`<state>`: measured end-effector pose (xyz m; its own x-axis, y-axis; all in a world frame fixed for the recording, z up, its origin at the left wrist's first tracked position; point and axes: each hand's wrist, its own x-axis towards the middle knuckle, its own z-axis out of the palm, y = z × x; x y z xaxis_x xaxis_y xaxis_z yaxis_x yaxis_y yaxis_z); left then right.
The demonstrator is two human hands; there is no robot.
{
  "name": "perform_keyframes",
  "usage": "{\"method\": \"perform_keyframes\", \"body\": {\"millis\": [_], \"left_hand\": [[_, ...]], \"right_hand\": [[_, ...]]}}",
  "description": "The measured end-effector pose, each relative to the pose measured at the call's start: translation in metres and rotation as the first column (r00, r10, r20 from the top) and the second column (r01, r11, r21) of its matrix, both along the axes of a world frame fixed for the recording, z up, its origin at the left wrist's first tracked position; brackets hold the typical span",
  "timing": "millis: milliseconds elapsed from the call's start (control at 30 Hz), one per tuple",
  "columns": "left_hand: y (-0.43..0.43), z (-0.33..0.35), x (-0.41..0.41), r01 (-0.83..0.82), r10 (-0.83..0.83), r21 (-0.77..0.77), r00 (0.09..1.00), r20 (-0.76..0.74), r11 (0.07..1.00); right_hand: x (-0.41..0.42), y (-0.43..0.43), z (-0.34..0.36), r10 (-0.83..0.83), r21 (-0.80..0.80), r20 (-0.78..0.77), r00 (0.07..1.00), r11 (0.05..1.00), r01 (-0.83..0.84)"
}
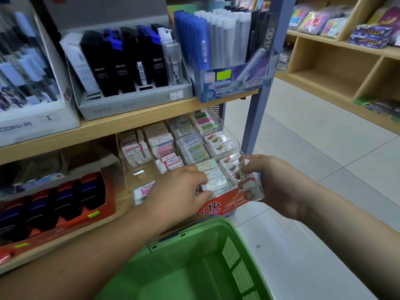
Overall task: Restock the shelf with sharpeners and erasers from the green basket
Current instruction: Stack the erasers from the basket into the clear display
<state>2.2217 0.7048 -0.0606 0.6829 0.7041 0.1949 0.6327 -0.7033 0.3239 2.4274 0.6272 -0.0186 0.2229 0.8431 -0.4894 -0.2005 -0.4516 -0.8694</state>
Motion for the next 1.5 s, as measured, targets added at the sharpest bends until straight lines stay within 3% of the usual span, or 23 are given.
{"method": "perform_keyframes", "body": {"millis": [200,300,400,467,567,700,833,933,1067,1167,1300,1400,1500], "left_hand": [[-0.001,0.003,0.0,0.033,-0.025,0.057,0.991,-0.129,0.998],[-0.001,0.005,-0.002,0.021,-0.02,0.007,0.997,-0.068,1.0],[-0.003,0.01,-0.004,-0.021,0.043,-0.21,0.994,0.101,0.977],[-0.006,0.02,-0.005,-0.029,0.183,-0.524,0.952,0.245,0.851],[-0.006,0.039,-0.011,0.071,0.393,-0.844,0.862,0.32,0.532],[-0.001,0.055,-0.03,0.325,0.512,-0.901,0.743,0.431,0.287],[0.002,0.053,-0.037,0.505,0.654,-0.837,0.564,0.504,0.21],[0.004,0.051,-0.036,0.555,0.716,-0.81,0.486,0.501,0.191],[0.007,0.046,-0.039,0.539,0.671,-0.821,0.54,0.508,0.188],[0.015,0.045,-0.044,0.367,0.557,-0.873,0.672,0.487,0.32],[0.023,0.048,-0.054,0.051,0.394,-0.793,0.847,0.356,0.607],[0.027,0.053,-0.056,0.034,0.393,-0.778,0.848,0.355,0.628],[0.031,0.053,-0.056,-0.061,0.494,-0.759,0.792,0.359,0.648]], "right_hand": [[-0.003,0.0,-0.006,-0.018,0.021,0.001,1.0,1.0,0.018],[-0.004,0.001,-0.007,-0.016,0.029,0.005,1.0,0.999,0.016],[-0.007,0.002,-0.007,-0.019,0.043,-0.01,1.0,0.999,0.02],[-0.009,0.001,-0.004,0.006,0.092,-0.089,0.996,0.996,0.002],[-0.015,0.002,0.002,0.085,0.144,-0.236,0.968,0.988,-0.052],[-0.03,0.006,0.006,0.146,0.143,-0.269,0.952,0.984,-0.111],[-0.048,0.013,0.003,0.184,0.132,-0.215,0.959,0.978,-0.158],[-0.061,0.016,0.0,0.201,0.116,-0.144,0.969,0.976,-0.185],[-0.075,0.019,-0.002,0.242,0.137,-0.081,0.967,0.964,-0.23],[-0.073,0.024,-0.002,0.191,0.135,-0.049,0.98,0.974,-0.183],[-0.061,0.028,-0.004,0.082,0.126,-0.028,0.996,0.989,-0.078],[-0.055,0.028,-0.004,0.019,0.136,-0.052,0.998,0.991,-0.012],[-0.046,0.03,-0.001,-0.068,0.124,-0.128,0.989,0.989,0.084]]}}
